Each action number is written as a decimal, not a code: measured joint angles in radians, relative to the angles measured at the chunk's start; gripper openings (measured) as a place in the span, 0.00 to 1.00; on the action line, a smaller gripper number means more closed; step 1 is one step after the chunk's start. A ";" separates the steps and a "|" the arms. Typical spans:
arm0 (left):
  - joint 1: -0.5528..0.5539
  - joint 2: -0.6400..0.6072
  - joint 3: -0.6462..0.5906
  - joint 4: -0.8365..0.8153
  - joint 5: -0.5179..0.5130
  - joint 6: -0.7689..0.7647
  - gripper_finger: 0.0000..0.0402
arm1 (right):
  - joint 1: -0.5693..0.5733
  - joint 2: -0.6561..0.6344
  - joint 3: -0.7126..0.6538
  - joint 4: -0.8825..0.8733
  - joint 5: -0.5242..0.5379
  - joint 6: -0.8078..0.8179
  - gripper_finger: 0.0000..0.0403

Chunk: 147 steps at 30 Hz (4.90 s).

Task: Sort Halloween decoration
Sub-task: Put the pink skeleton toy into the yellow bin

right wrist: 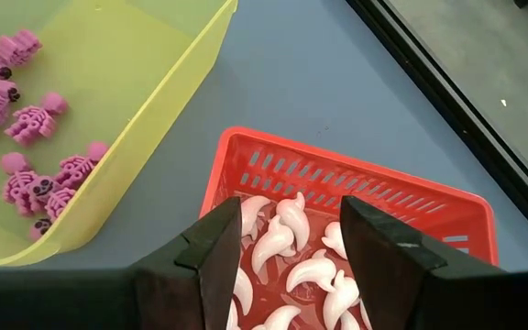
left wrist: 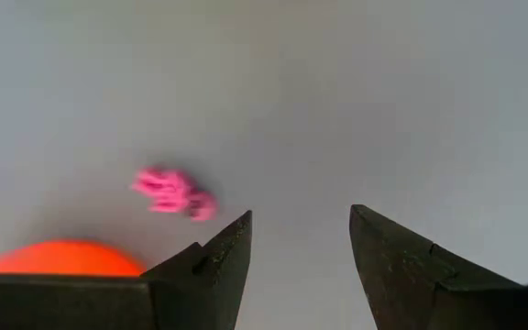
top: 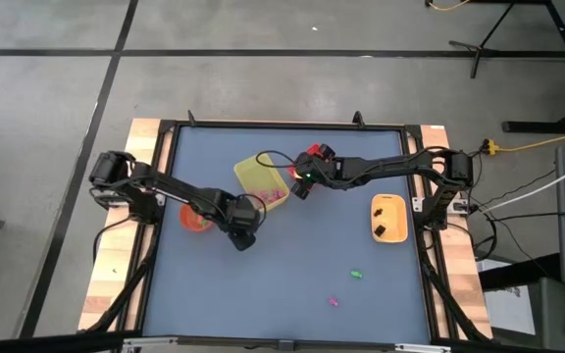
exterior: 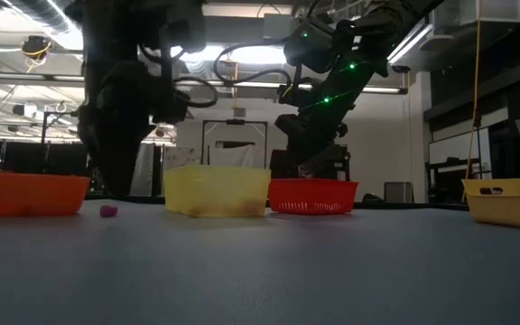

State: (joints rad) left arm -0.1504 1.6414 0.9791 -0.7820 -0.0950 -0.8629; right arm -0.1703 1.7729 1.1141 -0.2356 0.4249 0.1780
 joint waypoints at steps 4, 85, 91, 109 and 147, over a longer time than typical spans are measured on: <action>0.017 0.003 0.040 -0.103 -0.074 0.032 0.42 | 0.000 0.000 0.000 0.000 0.000 0.000 0.46; 0.108 0.008 -0.127 0.023 -0.052 0.063 0.14 | 0.126 -0.208 0.001 -0.282 -0.115 -0.029 0.46; 0.108 0.008 -0.127 0.022 -0.055 0.063 0.08 | 0.273 -0.296 0.001 -0.404 -0.123 0.011 0.46; 0.077 0.012 -0.010 -0.058 0.026 0.116 0.06 | 0.729 -0.321 0.000 -0.551 -0.131 0.301 0.46; 0.105 0.008 0.296 0.144 -0.441 0.603 0.09 | 0.906 -0.315 -0.021 -0.445 -0.156 0.655 0.46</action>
State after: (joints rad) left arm -0.0458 1.6493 1.2755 -0.6384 -0.5358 -0.2597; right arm 0.7353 1.4574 1.0936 -0.6810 0.2691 0.8326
